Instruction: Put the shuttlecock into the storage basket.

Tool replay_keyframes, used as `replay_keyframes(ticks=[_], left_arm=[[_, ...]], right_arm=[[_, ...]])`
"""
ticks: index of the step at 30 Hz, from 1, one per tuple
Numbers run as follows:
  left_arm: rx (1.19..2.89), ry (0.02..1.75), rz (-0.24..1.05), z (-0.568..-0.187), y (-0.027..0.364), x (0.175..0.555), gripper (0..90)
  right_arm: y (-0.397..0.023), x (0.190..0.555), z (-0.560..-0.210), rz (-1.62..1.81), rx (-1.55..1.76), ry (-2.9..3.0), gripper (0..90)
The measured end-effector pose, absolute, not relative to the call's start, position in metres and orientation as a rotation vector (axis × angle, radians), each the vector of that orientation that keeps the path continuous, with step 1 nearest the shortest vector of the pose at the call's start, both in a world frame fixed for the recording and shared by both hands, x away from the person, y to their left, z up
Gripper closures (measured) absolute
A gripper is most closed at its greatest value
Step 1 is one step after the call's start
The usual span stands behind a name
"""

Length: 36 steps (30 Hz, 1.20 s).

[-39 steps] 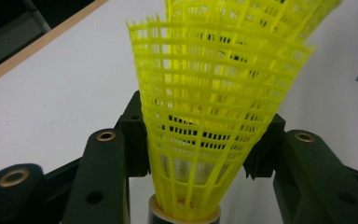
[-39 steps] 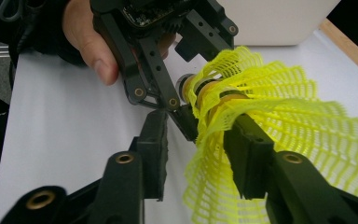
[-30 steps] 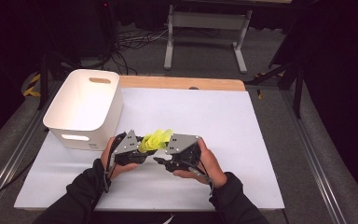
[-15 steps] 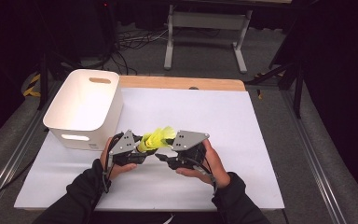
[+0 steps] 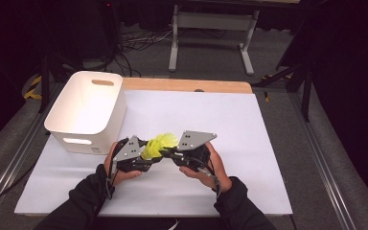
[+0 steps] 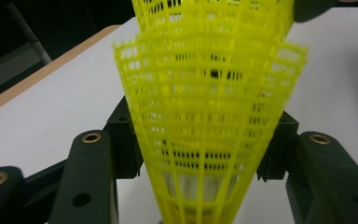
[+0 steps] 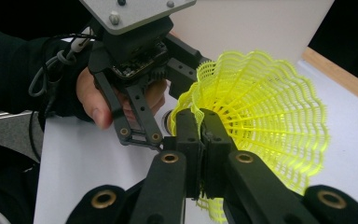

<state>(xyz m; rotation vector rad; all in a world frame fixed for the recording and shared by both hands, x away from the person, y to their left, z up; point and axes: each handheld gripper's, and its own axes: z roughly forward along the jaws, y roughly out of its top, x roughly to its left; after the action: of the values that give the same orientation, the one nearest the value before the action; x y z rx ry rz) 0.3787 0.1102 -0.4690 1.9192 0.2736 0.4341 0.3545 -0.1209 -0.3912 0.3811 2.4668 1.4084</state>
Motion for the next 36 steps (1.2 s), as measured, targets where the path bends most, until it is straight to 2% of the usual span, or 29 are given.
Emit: replay_keyframes(ticks=[10, 13, 15, 20, 21, 23, 26, 32, 36], left_arm=[[1.918, 0.276, 0.431, -0.469, 0.111, 0.378, 49.6], [1.915, 0.269, 0.432, -0.469, 0.11, 0.377, 50.6], [1.915, 0.269, 0.433, -0.468, 0.11, 0.377, 50.7], [1.891, 0.278, 0.435, -0.468, 0.113, 0.377, 50.6], [1.885, 0.281, 0.434, -0.468, 0.114, 0.377, 50.6], [1.876, 0.283, 0.438, -0.467, 0.115, 0.378, 50.6], [1.871, 0.285, 0.439, -0.467, 0.115, 0.377, 50.6], [1.865, 0.284, 0.449, -0.466, 0.118, 0.376, 50.6], [1.86, 0.288, 0.449, -0.465, 0.12, 0.375, 50.6]], right_arm=[[-0.118, 0.36, -0.4, 1.436, 0.422, 2.495, 86.0], [-0.118, 0.36, -0.4, 1.421, 0.435, 2.498, 78.6], [-0.117, 0.359, -0.4, 1.392, 0.44, 2.488, 69.2], [-0.118, 0.357, -0.397, 1.393, 0.43, 2.48, 65.9], [-0.119, 0.356, -0.395, 1.377, 0.428, 2.473, 59.3], [-0.12, 0.355, -0.393, 1.376, 0.431, 2.461, 56.7], [-0.121, 0.351, -0.388, 1.366, 0.416, 2.428, 46.8], [-0.127, 0.342, -0.378, 1.324, 0.376, 2.35, 35.6], [-0.135, 0.335, -0.371, 1.31, 0.353, 2.293, 32.8]])
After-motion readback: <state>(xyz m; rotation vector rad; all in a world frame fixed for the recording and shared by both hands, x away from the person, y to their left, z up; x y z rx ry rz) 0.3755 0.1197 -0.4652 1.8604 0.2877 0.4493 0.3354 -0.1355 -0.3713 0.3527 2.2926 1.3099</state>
